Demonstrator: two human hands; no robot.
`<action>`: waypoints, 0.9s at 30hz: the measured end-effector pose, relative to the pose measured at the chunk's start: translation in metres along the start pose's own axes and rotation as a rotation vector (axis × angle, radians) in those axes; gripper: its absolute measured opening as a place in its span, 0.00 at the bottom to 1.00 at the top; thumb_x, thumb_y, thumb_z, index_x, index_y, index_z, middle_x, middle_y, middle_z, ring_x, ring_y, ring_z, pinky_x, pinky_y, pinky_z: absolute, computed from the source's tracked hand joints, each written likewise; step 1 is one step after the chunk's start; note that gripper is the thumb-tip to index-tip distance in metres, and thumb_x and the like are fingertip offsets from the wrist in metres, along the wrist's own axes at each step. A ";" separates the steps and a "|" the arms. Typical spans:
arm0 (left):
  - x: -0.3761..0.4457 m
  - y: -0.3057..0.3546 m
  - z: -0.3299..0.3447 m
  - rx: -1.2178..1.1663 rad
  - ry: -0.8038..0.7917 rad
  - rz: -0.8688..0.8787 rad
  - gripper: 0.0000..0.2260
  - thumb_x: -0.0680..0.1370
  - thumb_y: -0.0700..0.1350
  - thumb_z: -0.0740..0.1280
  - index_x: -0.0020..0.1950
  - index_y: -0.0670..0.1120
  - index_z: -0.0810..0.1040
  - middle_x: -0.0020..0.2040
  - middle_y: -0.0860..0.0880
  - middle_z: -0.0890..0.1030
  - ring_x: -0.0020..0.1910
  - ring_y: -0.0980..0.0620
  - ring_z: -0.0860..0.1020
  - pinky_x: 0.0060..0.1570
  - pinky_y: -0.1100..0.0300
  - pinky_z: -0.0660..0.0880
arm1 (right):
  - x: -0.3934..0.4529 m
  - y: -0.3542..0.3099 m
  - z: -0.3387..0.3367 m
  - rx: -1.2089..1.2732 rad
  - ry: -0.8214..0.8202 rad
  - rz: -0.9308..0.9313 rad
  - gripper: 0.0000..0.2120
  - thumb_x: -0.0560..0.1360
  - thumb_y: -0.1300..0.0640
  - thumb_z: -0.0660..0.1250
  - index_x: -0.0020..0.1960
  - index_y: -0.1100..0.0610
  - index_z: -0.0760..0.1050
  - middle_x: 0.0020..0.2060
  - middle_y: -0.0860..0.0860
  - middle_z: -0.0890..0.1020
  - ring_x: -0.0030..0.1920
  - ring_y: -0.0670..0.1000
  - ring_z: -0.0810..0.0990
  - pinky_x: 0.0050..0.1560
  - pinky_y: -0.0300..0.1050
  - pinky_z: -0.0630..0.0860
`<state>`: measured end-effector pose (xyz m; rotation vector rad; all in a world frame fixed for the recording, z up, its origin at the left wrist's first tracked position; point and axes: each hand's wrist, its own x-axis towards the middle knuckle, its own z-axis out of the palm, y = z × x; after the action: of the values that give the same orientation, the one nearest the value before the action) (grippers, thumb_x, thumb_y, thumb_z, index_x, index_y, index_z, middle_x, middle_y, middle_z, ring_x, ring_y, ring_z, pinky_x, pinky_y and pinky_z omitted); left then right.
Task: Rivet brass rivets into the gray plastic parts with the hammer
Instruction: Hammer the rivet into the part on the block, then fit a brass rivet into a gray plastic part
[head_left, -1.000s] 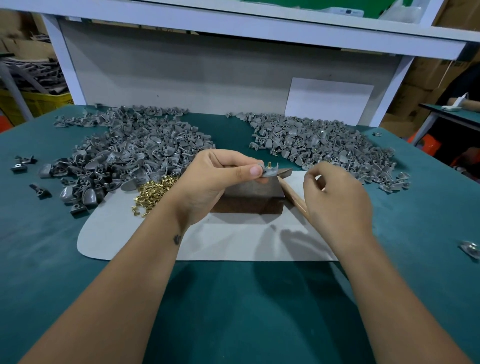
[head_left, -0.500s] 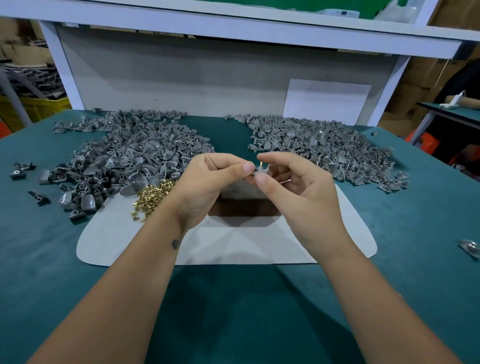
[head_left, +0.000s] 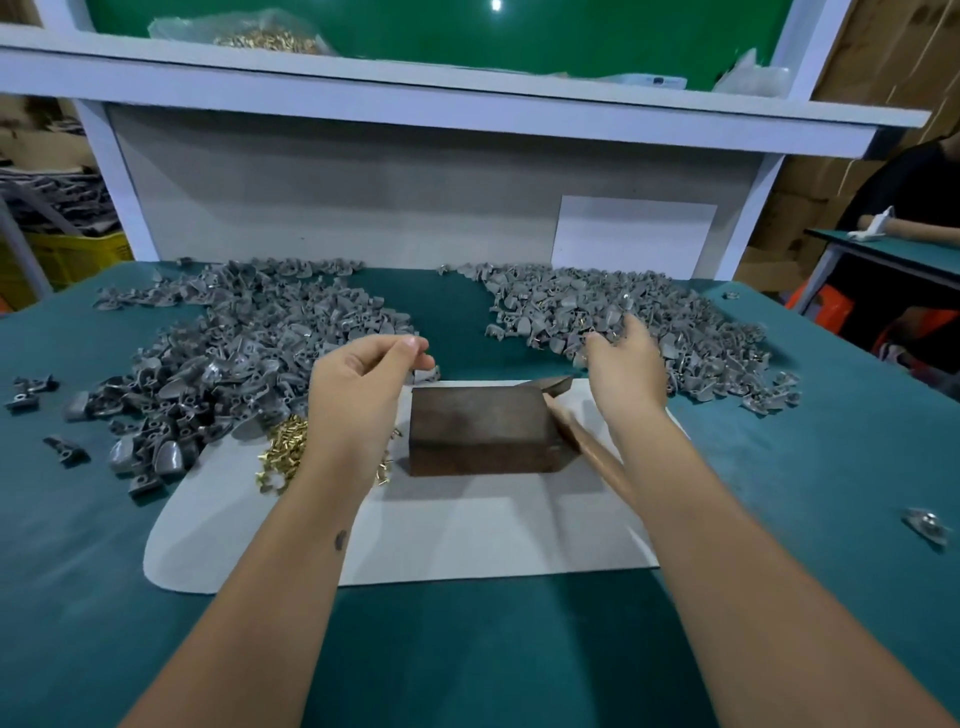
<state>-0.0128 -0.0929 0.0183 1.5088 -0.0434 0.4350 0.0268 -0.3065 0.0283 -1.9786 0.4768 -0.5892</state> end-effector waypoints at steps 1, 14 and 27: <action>0.002 0.001 -0.002 -0.012 0.015 -0.007 0.10 0.79 0.44 0.67 0.41 0.52 0.85 0.40 0.53 0.86 0.45 0.56 0.82 0.42 0.68 0.75 | -0.004 0.001 0.002 0.041 0.041 0.021 0.25 0.77 0.53 0.60 0.73 0.50 0.62 0.62 0.51 0.75 0.61 0.55 0.73 0.61 0.55 0.71; 0.039 0.014 -0.057 0.337 0.036 -0.048 0.10 0.77 0.39 0.69 0.44 0.56 0.81 0.45 0.58 0.83 0.46 0.59 0.81 0.36 0.72 0.74 | -0.135 -0.029 0.055 -0.235 -0.126 -0.905 0.14 0.70 0.62 0.65 0.56 0.58 0.77 0.50 0.54 0.77 0.50 0.55 0.73 0.52 0.49 0.69; 0.037 -0.016 -0.029 1.252 -0.375 0.081 0.11 0.69 0.38 0.65 0.28 0.50 0.72 0.29 0.48 0.73 0.40 0.44 0.70 0.38 0.55 0.71 | -0.137 -0.022 0.056 -0.316 -0.174 -1.140 0.11 0.66 0.61 0.57 0.36 0.59 0.78 0.35 0.55 0.77 0.39 0.58 0.74 0.43 0.51 0.70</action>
<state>0.0191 -0.0556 0.0117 2.8191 -0.1442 0.2152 -0.0489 -0.1817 -0.0024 -2.4753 -0.7927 -1.0444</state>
